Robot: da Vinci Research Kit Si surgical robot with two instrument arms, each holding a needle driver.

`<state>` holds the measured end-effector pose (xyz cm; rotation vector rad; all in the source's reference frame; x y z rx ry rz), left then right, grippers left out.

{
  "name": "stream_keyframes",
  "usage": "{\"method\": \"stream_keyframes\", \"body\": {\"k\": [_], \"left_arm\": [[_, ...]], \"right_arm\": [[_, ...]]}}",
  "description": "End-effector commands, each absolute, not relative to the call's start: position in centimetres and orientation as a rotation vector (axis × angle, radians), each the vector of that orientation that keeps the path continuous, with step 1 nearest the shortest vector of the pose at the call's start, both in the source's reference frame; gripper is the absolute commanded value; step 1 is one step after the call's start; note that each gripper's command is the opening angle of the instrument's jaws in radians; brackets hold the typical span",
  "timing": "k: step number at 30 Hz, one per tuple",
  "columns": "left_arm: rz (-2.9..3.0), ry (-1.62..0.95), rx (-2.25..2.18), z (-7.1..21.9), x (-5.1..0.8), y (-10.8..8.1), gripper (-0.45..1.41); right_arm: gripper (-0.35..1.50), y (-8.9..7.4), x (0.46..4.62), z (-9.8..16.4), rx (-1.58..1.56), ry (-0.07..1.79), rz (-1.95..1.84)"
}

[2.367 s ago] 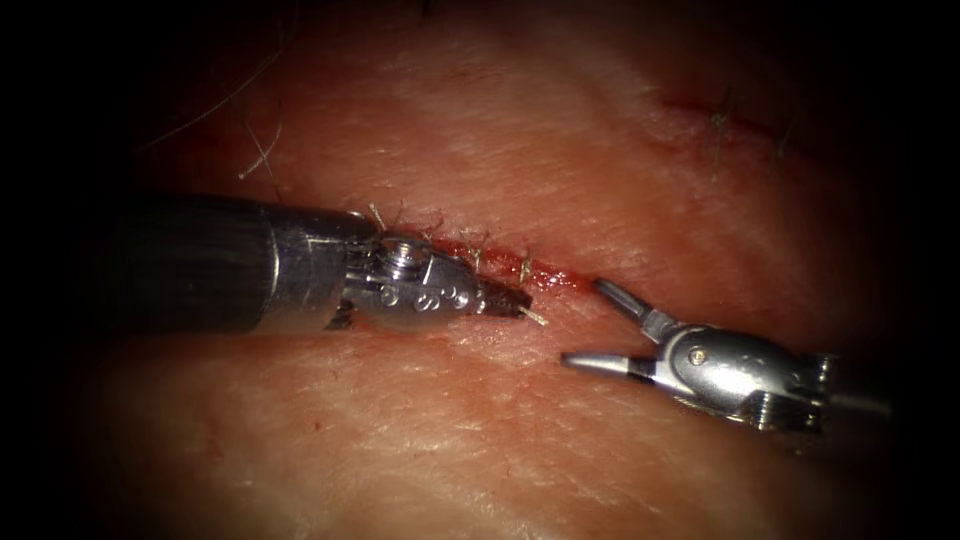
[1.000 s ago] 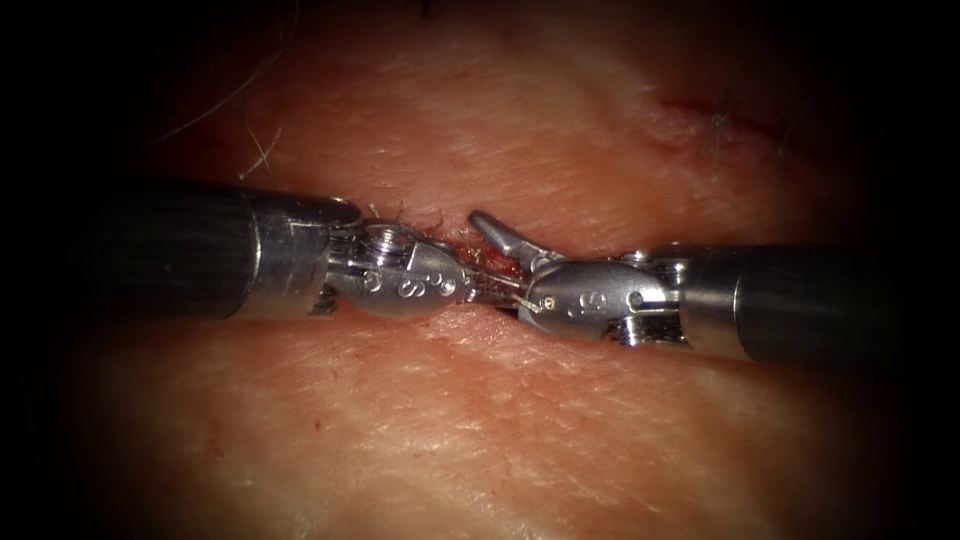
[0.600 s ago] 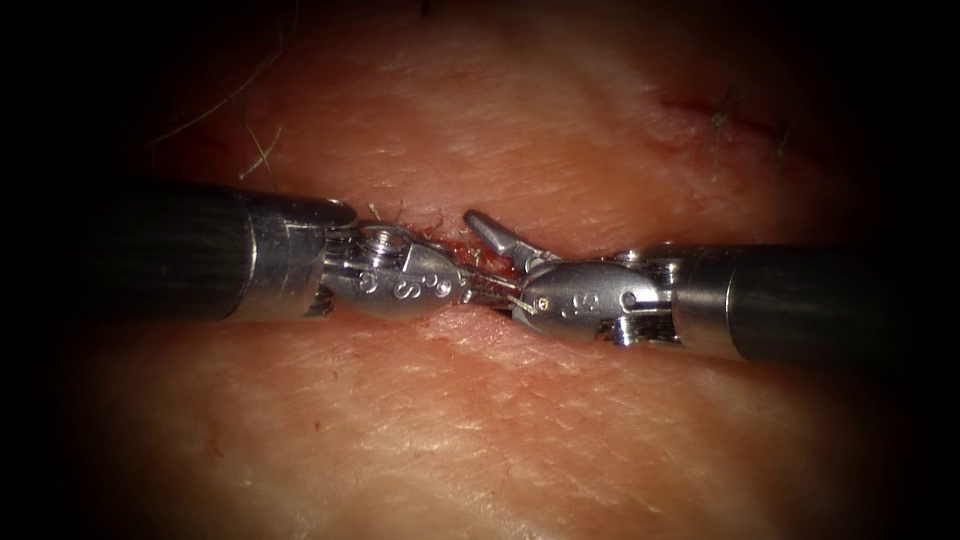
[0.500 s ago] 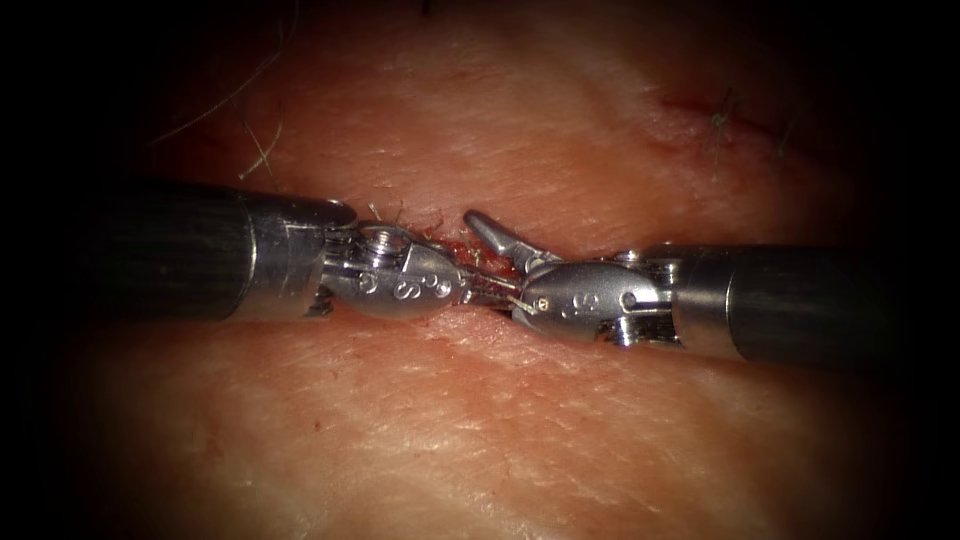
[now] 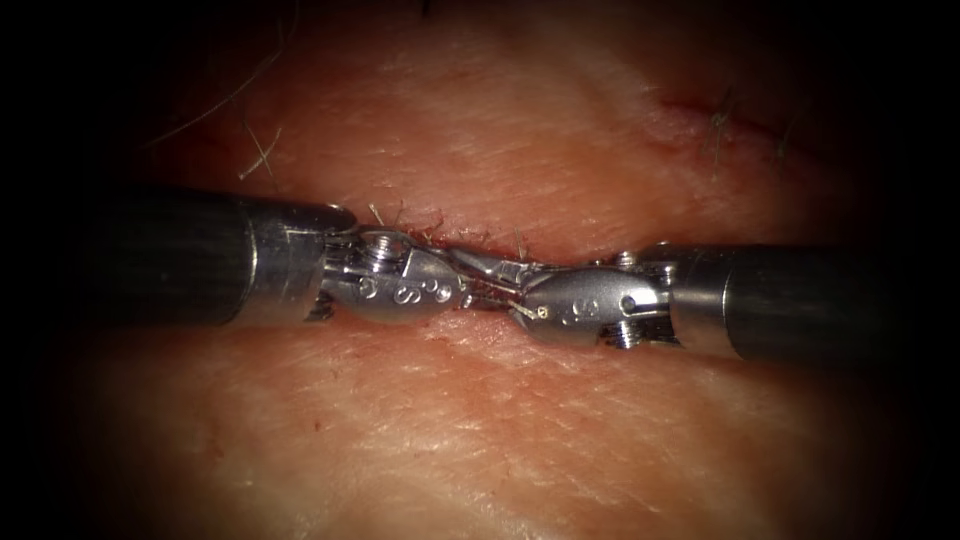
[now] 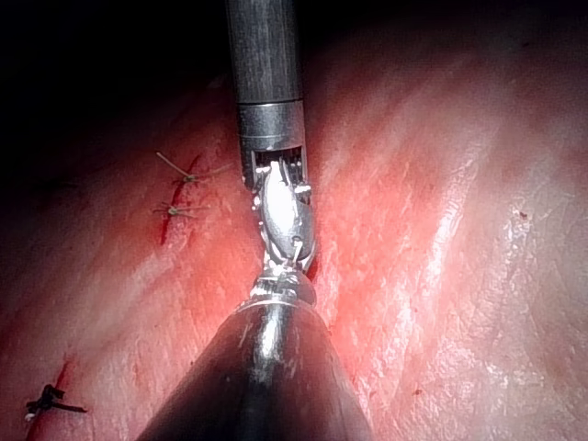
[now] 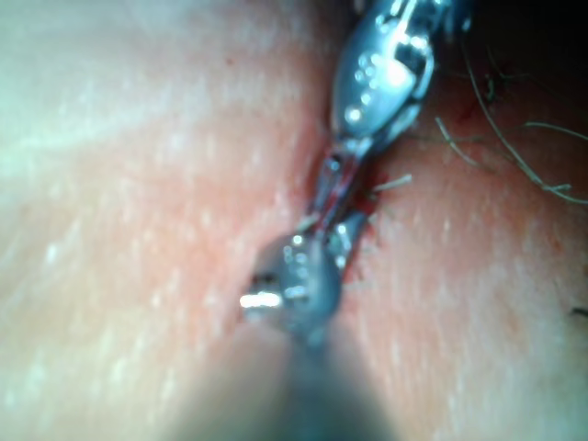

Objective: Wound Closure

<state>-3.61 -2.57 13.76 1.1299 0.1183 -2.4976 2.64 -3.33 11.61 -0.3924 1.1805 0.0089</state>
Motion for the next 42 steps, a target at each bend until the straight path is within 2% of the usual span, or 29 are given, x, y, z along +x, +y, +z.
{"method": "stream_keyframes", "body": {"k": [1, 3, 4, 19, 42], "left_arm": [[-2.495, 0.120, 1.131, 13.81, -3.65, -2.59, -0.45], [-2.493, 0.121, 1.132, 13.80, -3.62, -2.60, -0.45], [-2.491, 0.121, 1.133, 13.80, -3.61, -2.60, -0.45], [-2.488, 0.132, 1.135, 13.74, -3.31, -2.70, -0.45], [-2.525, 0.137, 1.130, 13.75, -3.44, -2.72, -0.45]], "right_arm": [[1.30, -3.35, 2.70, 11.63, -0.414, 1.181, 0.018], [1.45, -3.35, 2.68, 11.60, -0.417, 1.185, 0.061], [1.47, -3.36, 2.67, 11.58, -0.419, 1.181, 0.063], [1.47, -3.49, 2.18, 11.41, -0.428, 1.124, 0.107], [1.48, -3.37, 2.86, 11.72, -0.392, 1.083, 0.088]]}}
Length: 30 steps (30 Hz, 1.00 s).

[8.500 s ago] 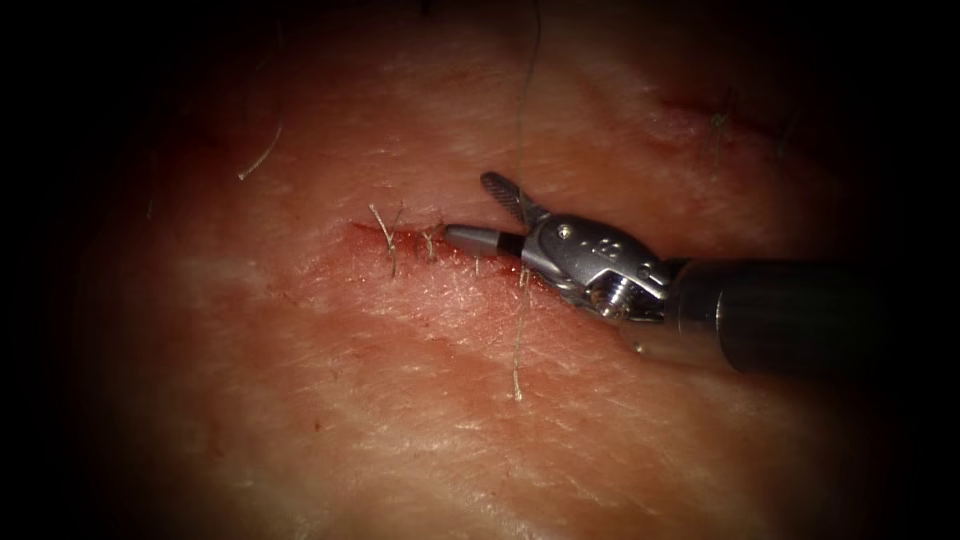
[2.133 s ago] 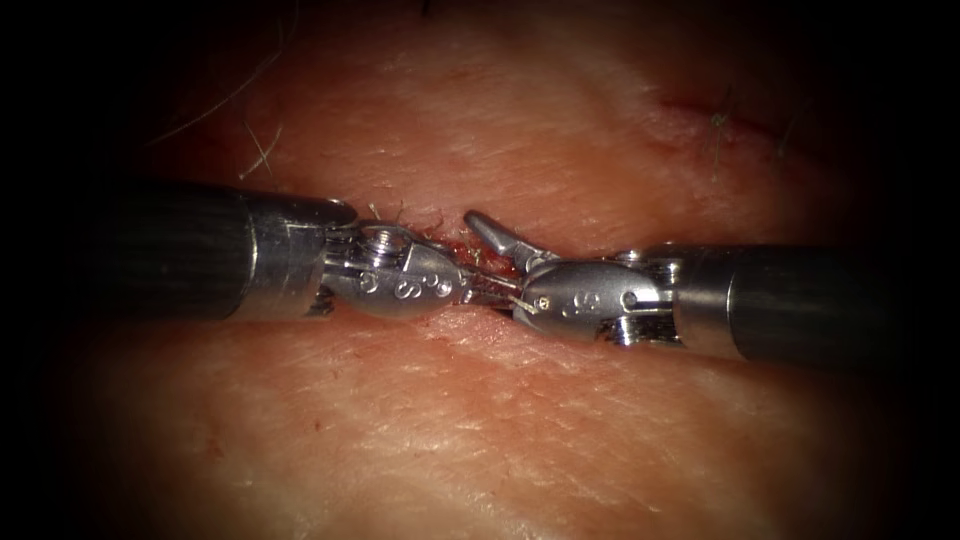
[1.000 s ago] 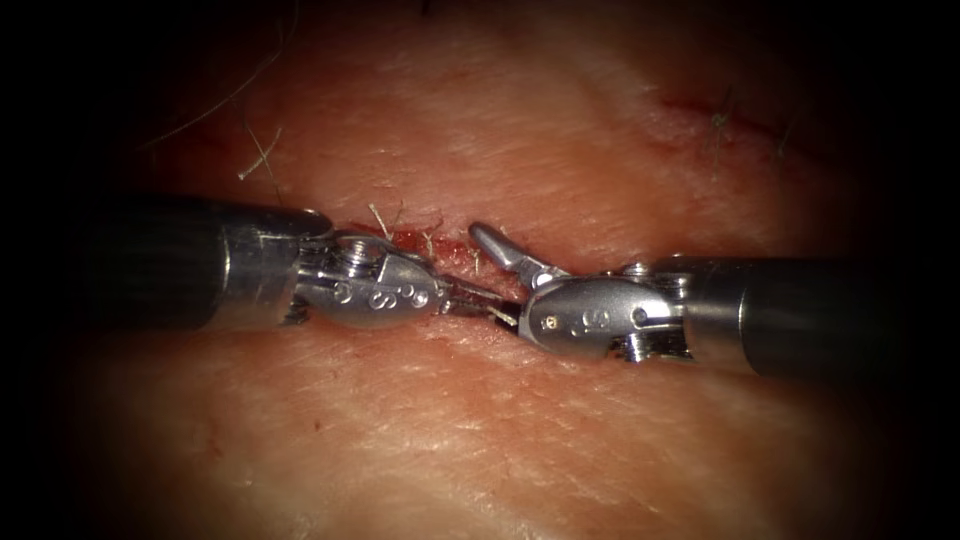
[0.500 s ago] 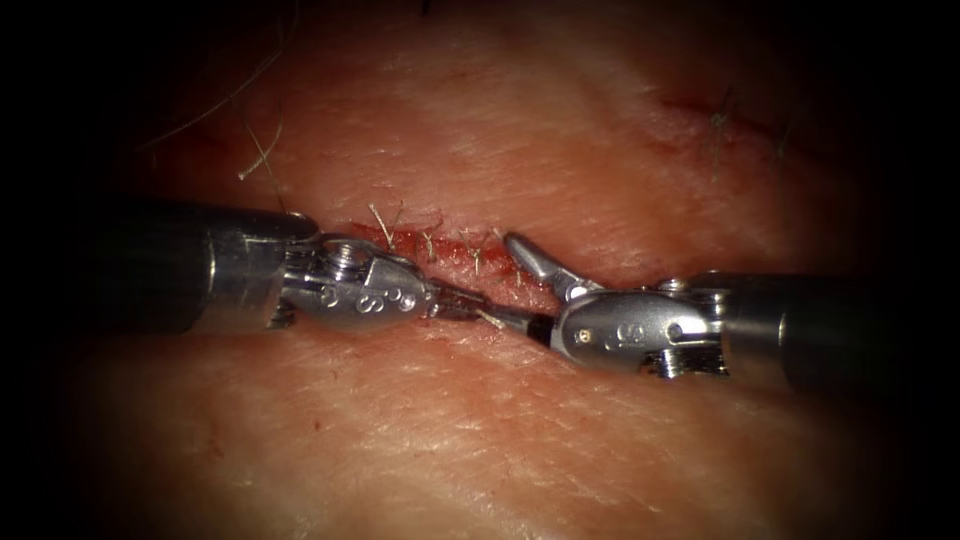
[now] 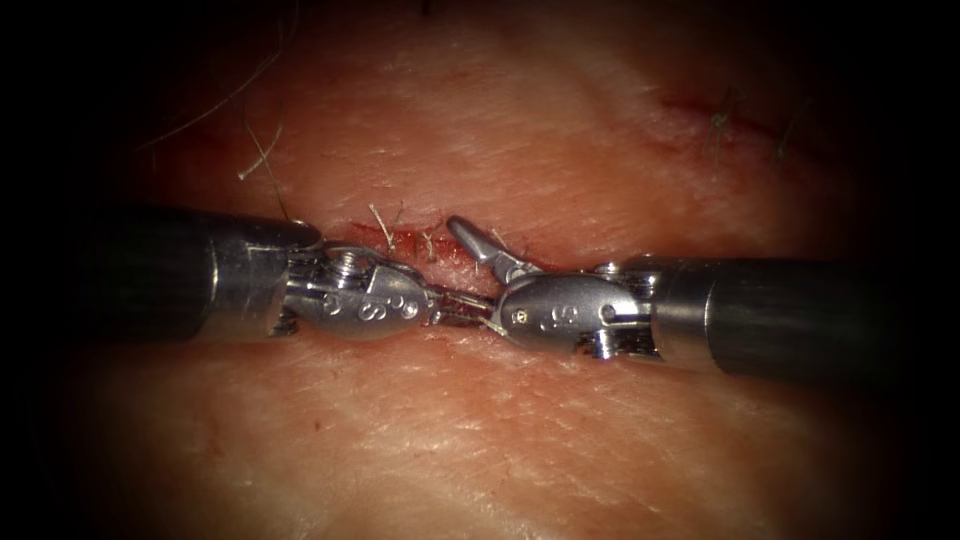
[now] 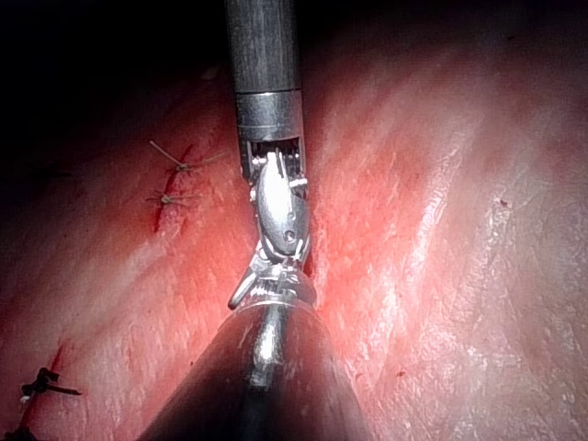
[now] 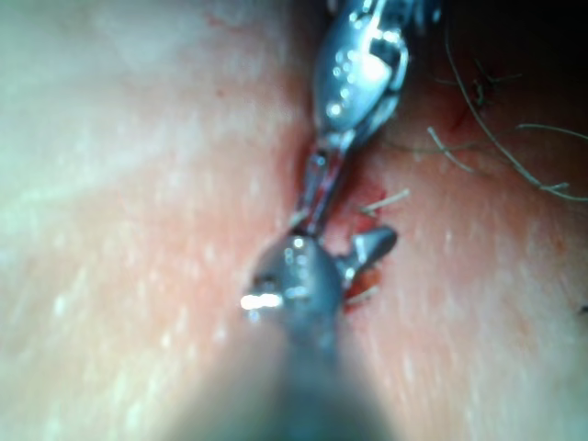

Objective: Wound Closure

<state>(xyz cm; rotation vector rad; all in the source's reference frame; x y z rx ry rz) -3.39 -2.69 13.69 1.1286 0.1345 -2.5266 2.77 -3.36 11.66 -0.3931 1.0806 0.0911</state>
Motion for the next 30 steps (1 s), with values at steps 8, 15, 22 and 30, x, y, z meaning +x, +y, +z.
{"method": "stream_keyframes", "body": {"k": [8, 15, 22, 30], "left_arm": [[-2.526, 0.135, 1.133, 13.76, -3.47, -2.73, -0.45], [-2.526, 0.135, 1.133, 13.75, -3.47, -2.74, -0.45], [-2.525, 0.136, 1.133, 13.75, -3.45, -2.74, -0.45], [-2.512, 0.146, 1.141, 13.70, -3.32, -2.76, -0.45]], "right_arm": [[1.48, -3.38, 2.96, 11.73, -0.398, 1.090, 0.068], [-0.10, -3.44, 2.85, 11.73, -0.407, 1.094, -0.062], [0.89, -3.42, 2.80, 11.67, -0.422, 1.080, -0.060], [1.48, -3.54, 2.55, 11.48, -0.454, 1.087, 0.023]]}}
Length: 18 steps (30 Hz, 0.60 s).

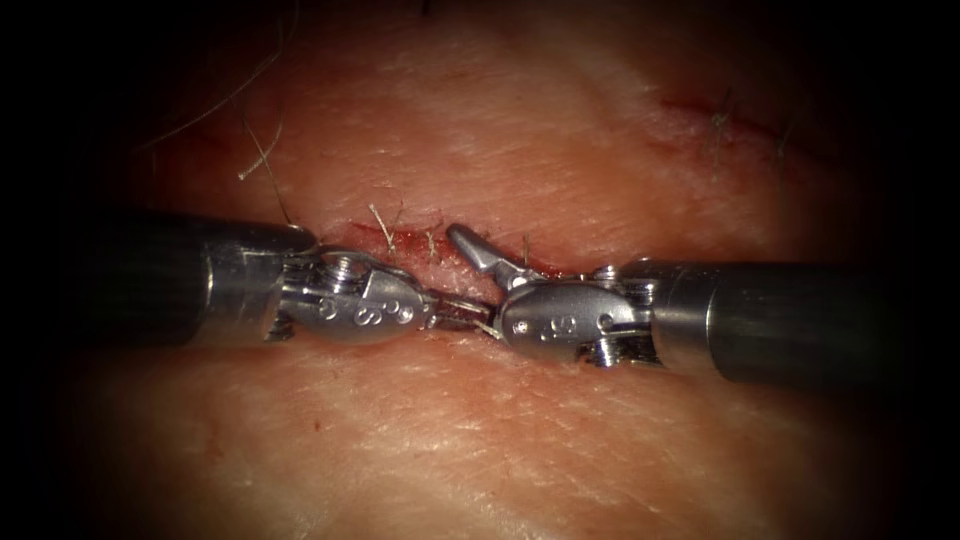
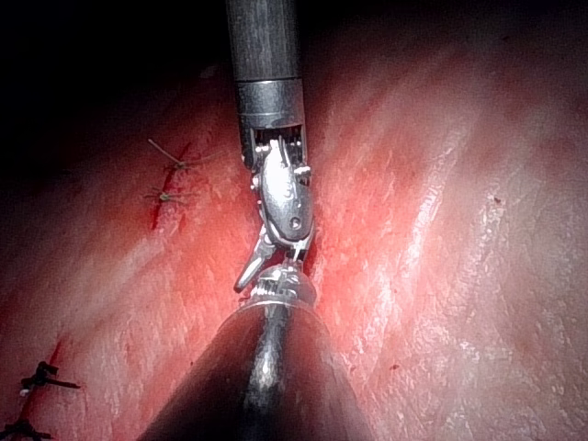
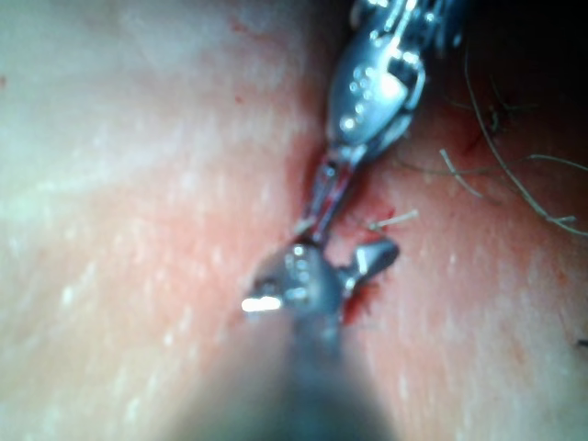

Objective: Wound Closure

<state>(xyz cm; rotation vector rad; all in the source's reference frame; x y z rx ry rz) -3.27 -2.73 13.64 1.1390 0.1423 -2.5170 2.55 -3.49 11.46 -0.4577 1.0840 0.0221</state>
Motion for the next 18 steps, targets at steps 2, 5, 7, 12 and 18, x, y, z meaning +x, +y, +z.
{"method": "stream_keyframes", "body": {"k": [2, 5, 7, 12, 18], "left_arm": [[-2.512, 0.139, 1.136, 13.7, -3.26, -2.8, -0.45], [-2.522, 0.138, 1.130, 13.6, -3.13, -2.8, -0.45], [-2.528, 0.131, 1.123, 13.6, -3.02, -2.9, -0.45], [-2.565, 0.135, 1.116, 13.6, -2.71, -3.0, -0.45], [-2.664, 0.090, 1.184, 13.6, -2.11, -3.2, -0.45]], "right_arm": [[1.48, -3.6, 2.43, 11.4, -0.456, 1.080, 0.025], [1.48, -3.7, 2.28, 11.3, -0.463, 1.061, 0.032], [1.48, -3.8, 2.19, 11.3, -0.464, 1.057, 0.032], [1.48, -3.8, 2.03, 11.2, -0.464, 1.037, 0.047], [1.48, -3.9, 1.96, 11.1, -0.465, 1.030, 0.064]]}}
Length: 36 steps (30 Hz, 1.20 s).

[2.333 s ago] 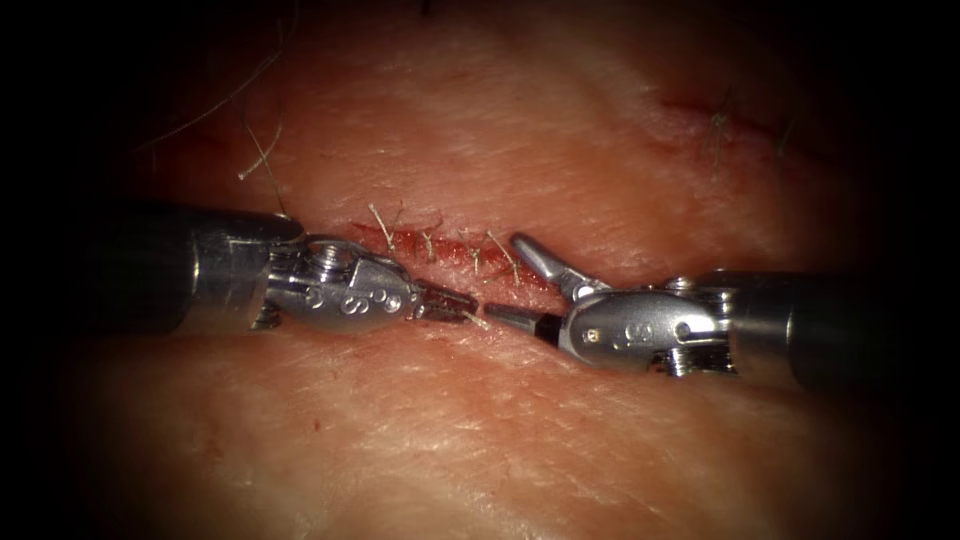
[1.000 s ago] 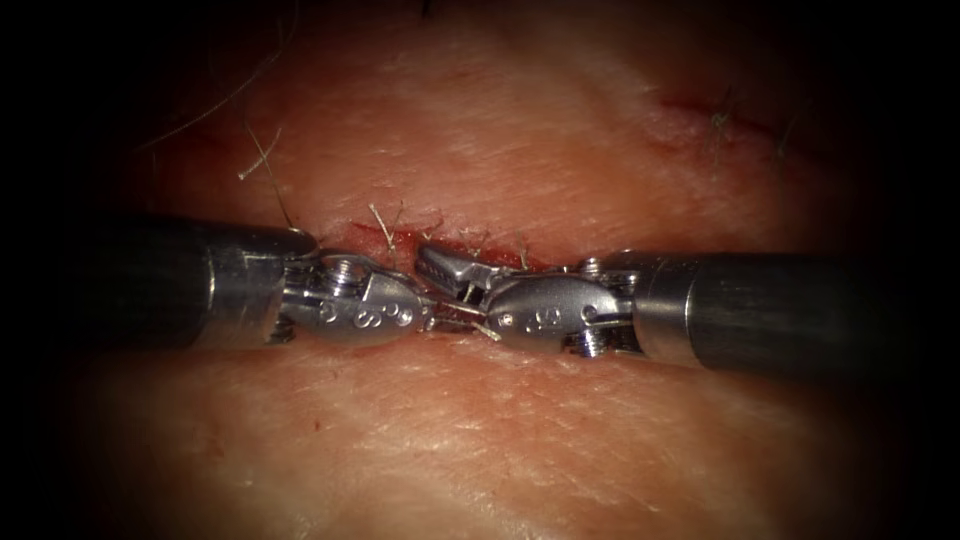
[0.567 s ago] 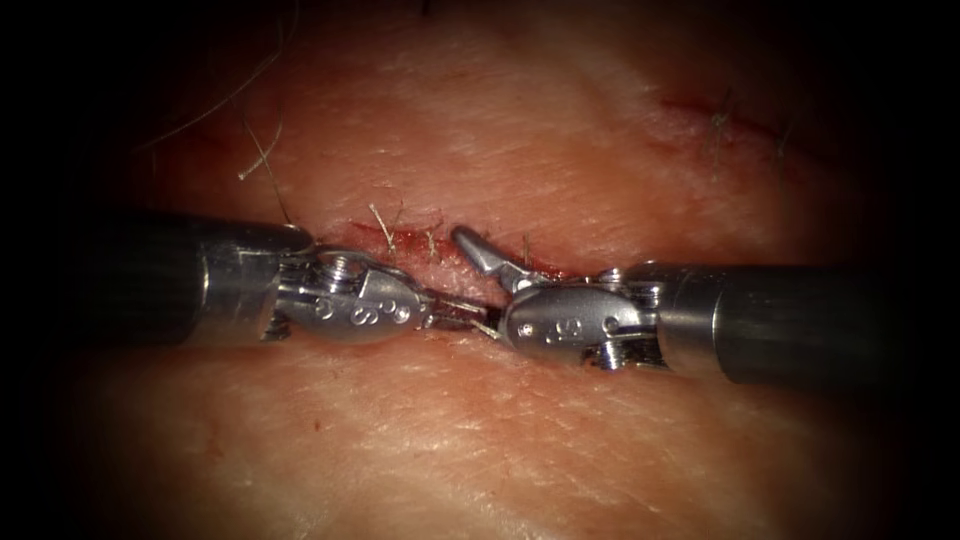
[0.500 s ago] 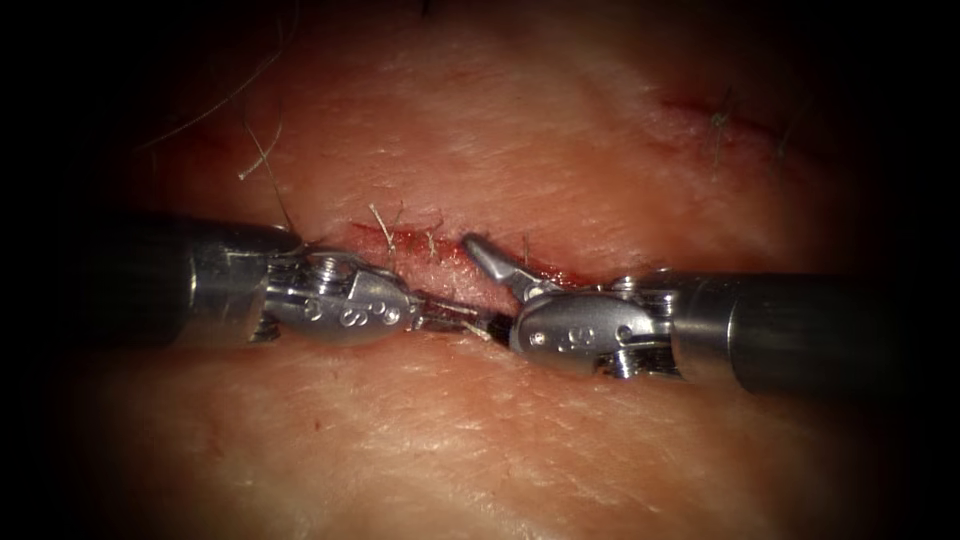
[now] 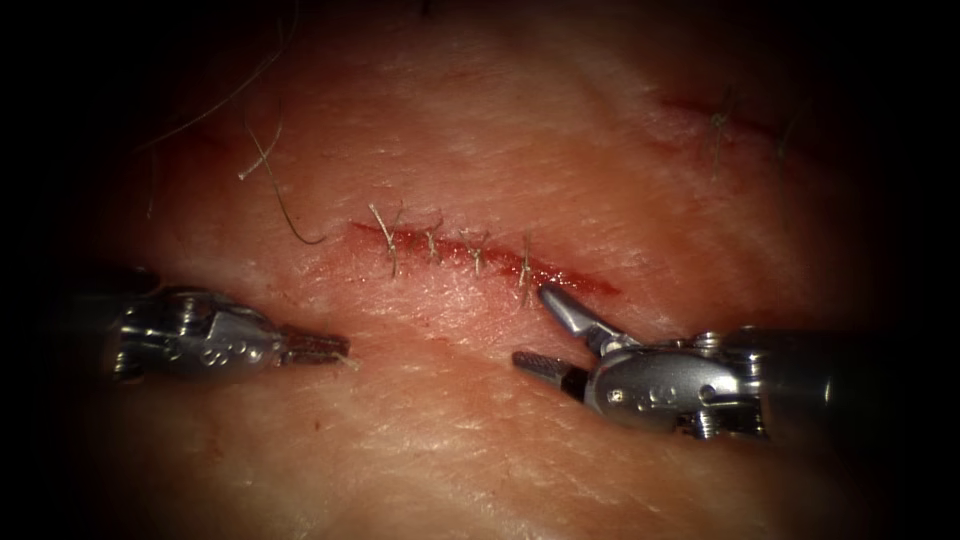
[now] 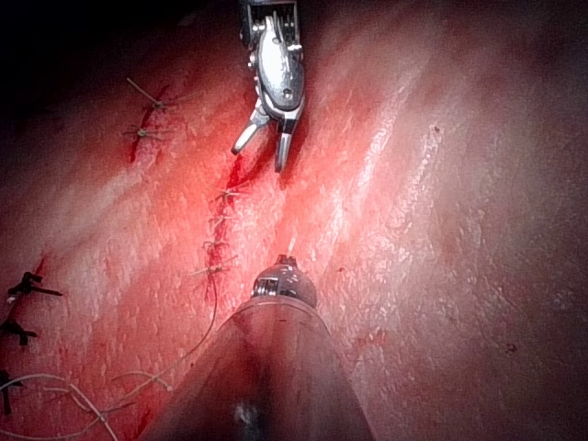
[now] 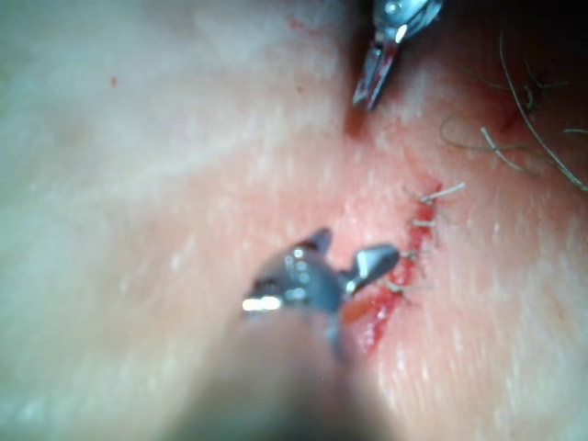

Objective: Wound Closure

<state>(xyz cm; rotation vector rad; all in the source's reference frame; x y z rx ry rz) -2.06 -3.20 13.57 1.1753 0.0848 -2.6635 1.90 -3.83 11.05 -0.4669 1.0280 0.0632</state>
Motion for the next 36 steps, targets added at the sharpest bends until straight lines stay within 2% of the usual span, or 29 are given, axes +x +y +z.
{"method": "stream_keyframes", "body": {"k": [1, 11, 19, 20, 21, 23, 24, 27, 30, 36], "left_arm": [[-2.689, 0.093, 1.198, 13.6, -2.01, -3.2, -0.45], [-2.953, 0.093, 1.376, 13.8, -0.96, -3.2, -0.45], [-3.097, 0.099, 1.393, 14.3, -0.80, -3.2, -0.45], [-3.109, 0.115, 1.403, 14.4, -0.81, -3.2, -0.38], [-3.144, 0.150, 1.423, 14.5, -0.83, -3.1, 0.00], [-3.211, 0.220, 1.460, 14.6, -0.84, -3.2, 0.41], [-3.242, 0.270, 1.484, 14.7, -0.84, -3.2, 0.69], [-3.284, 0.349, 1.508, 14.8, -0.80, -3.2, 1.06], [-3.292, 0.367, 1.515, 14.8, -0.75, -3.1, 1.20], [-3.312, 0.418, 1.520, 14.6, -0.72, -3.1, 1.25]], "right_arm": [[1.48, -3.9, 1.96, 11.1, -0.465, 1.030, 0.064], [1.48, -3.8, 1.96, 11.1, -0.465, 1.028, 0.066], [1.48, -3.8, 1.95, 11.1, -0.464, 1.027, 0.073], [1.48, -3.9, 1.96, 11.1, -0.464, 1.026, 0.073], [1.48, -3.9, 1.96, 11.1, -0.461, 1.027, 0.078], [1.48, -3.9, 1.96, 11.1, -0.462, 1.027, 0.078], [1.48, -3.9, 1.96, 11.1, -0.462, 1.027, 0.078], [1.48, -3.9, 1.95, 11.1, -0.462, 1.026, 0.078], [1.48, -3.9, 1.96, 11.1, -0.459, 1.027, 0.084], [1.48, -3.9, 1.97, 11.1, -0.460, 1.026, 0.084]]}}
